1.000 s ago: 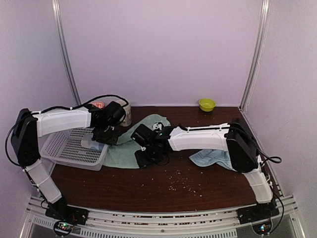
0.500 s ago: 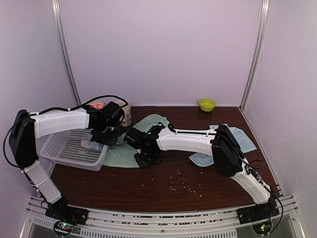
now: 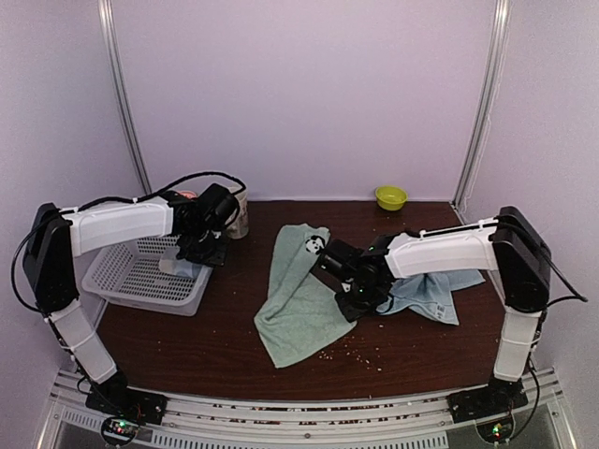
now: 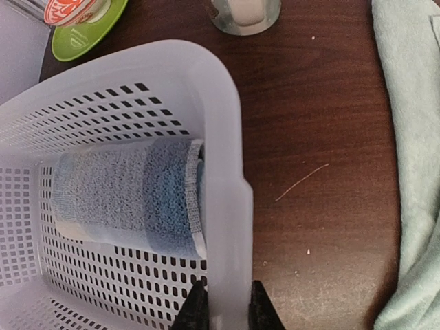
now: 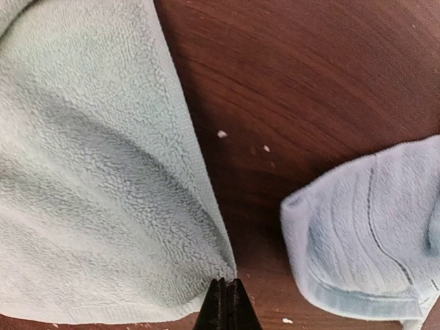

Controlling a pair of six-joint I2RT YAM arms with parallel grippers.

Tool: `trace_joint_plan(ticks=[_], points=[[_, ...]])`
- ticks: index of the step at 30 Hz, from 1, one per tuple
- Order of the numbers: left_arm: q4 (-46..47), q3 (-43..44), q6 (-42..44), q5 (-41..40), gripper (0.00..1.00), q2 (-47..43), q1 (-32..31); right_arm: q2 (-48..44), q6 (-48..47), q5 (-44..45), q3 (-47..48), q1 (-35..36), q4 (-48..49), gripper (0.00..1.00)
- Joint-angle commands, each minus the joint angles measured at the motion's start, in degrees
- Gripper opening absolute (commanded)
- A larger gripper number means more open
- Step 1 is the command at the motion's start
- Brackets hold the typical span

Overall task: Roll the towels
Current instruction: Move the towel to the center of the board, then pick up the towel from the center of the board.

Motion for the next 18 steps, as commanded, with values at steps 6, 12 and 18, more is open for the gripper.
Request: trace_joint_plan(ticks=[6,12,18], points=[[5.34,7.73,-0.15,5.07,0.00,7.71,0.24,-11.57,3.65,-9.44,-6.26,1.06,10.72,0.00],[7.37,7.30,0.53,8.53,0.57,7.34,0.16,-15.77,2.53,-5.75,-6.24,1.05,9.42,0.00],[6.36,5.87,1.14,14.56,0.98,0.26,-0.28,-22.82,-0.32,-3.20,-6.09,0.61,9.18,0.00]])
